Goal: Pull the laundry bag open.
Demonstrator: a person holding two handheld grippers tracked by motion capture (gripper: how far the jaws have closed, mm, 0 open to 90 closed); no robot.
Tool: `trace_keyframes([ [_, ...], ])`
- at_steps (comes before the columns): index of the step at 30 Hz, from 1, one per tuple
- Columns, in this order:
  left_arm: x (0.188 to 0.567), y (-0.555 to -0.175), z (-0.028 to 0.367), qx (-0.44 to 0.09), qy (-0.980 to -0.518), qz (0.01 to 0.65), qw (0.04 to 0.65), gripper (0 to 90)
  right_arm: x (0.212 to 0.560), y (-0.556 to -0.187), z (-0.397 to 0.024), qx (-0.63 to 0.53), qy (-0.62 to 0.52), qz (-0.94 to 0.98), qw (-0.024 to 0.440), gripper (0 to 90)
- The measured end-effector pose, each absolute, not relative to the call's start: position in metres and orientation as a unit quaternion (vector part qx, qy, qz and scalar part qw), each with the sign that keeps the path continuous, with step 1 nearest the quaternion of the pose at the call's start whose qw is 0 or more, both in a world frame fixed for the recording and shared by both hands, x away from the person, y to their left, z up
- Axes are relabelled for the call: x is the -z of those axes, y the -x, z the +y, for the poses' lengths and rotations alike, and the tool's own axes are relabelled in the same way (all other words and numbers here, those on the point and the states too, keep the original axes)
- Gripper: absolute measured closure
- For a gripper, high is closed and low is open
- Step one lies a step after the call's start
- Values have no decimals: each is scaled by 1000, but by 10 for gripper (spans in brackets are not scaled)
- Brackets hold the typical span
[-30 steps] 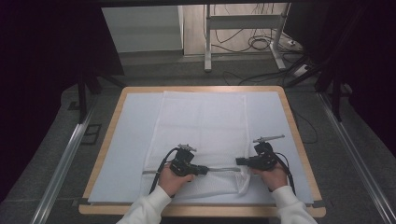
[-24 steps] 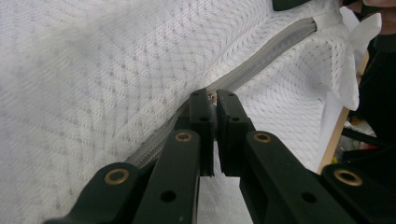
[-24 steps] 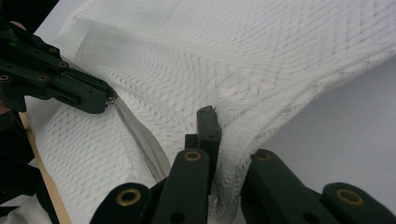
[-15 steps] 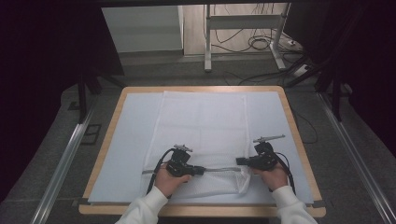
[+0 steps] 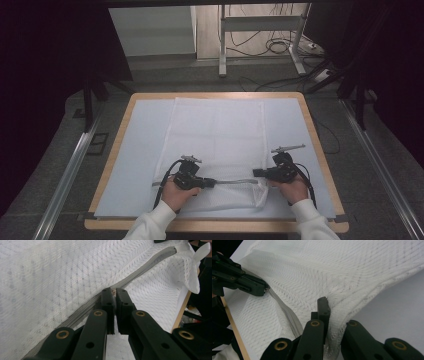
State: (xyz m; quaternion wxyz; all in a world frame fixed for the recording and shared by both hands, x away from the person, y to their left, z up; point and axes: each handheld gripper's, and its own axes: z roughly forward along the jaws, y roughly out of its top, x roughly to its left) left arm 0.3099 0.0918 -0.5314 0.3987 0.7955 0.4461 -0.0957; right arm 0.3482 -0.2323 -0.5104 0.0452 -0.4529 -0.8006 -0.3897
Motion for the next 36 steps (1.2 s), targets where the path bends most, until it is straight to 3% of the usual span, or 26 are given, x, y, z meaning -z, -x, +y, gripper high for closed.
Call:
trace_keyframes([
  [36, 532, -306, 128, 81, -784, 472, 396, 871, 510, -349, -240, 389, 459, -798, 39, 886],
])
